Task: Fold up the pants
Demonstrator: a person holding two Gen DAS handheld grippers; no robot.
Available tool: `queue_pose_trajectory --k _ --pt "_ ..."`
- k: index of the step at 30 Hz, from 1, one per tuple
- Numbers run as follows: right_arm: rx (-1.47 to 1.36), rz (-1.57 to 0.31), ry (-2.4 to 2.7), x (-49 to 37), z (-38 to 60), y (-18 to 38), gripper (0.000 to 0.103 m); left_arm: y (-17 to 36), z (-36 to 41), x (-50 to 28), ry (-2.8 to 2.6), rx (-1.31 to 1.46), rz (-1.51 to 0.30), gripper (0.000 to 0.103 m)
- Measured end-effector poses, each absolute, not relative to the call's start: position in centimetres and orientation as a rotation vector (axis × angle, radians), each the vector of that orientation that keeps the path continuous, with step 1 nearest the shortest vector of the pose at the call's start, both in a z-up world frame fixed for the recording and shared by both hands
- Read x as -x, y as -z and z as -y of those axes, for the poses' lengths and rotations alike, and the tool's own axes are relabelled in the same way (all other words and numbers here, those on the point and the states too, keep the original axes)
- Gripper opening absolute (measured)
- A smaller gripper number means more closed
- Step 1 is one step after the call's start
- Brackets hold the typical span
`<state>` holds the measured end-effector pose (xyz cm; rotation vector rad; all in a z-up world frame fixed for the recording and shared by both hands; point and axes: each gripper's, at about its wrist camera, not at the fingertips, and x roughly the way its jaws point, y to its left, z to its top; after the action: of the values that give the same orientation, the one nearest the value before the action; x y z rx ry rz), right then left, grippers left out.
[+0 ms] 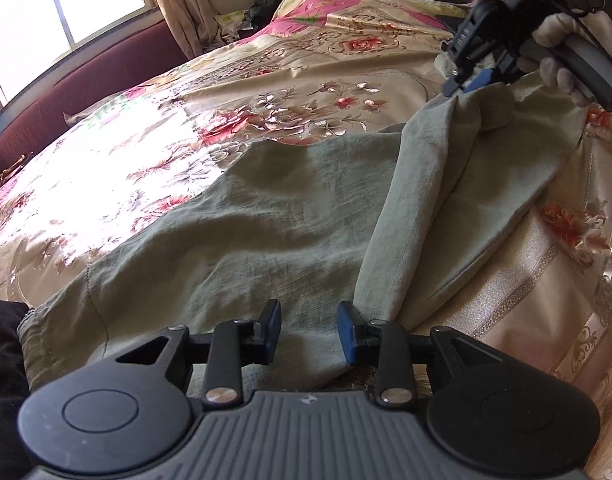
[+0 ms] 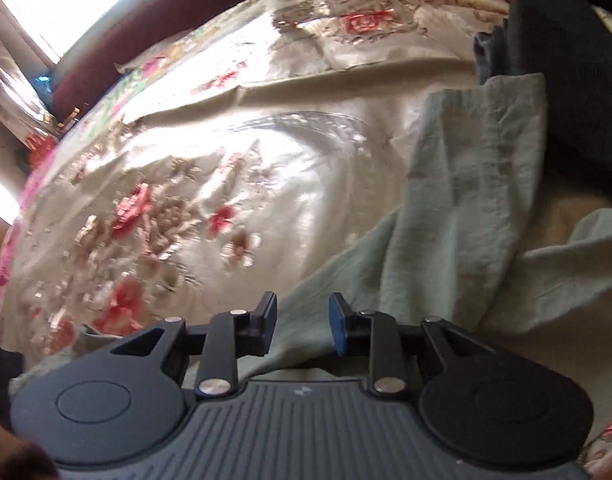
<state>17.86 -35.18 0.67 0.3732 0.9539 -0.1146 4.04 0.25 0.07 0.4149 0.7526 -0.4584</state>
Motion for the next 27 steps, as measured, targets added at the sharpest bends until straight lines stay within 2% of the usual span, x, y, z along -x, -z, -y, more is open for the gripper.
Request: queue_pose_trajectory --k 4,8,10,11,16,19,23,24,27 --pt "-0.334 -1.043 0.276 -14.7 39.4 0.2 0.031 0.3 -0.8 -4.1 0.474 -0.383 -0.743 0.048" --pt "-0.349 -1.037 0.367 -13.1 41.4 -0.4 0.032 0.4 -1.0 -4.2 0.475 -0.356 -0.744 0.048" --pt "-0.374 -1.002 0.448 -12.0 42.4 -1.2 0.044 0.4 -1.1 -4.2 0.475 -0.350 -0.741 0.048" --pt "-0.392 -0.983 0.499 -11.3 43.1 -1.4 0.046 0.5 -1.1 -4.2 0.477 -0.345 -0.739 0.048" --pt "-0.354 -0.870 0.336 -11.2 39.7 -3.6 0.045 0.6 -1.2 -4.3 0.484 -0.335 -0.732 0.048" --pt "-0.423 -0.896 0.201 -14.2 37.5 -3.0 0.043 0.5 -1.1 -4.1 0.478 -0.341 -0.731 0.048" --pt "-0.411 -1.007 0.322 -17.7 37.4 -0.2 0.042 0.5 -0.9 -4.1 0.464 -0.345 -0.727 0.048" --pt "-0.412 -0.993 0.361 -17.6 38.2 -0.2 0.039 0.5 -0.9 -4.0 0.463 -0.344 -0.725 0.049" --pt "-0.452 -0.942 0.501 -16.5 41.8 -0.9 0.041 0.7 -1.2 -4.1 0.476 -0.328 -0.724 0.049"
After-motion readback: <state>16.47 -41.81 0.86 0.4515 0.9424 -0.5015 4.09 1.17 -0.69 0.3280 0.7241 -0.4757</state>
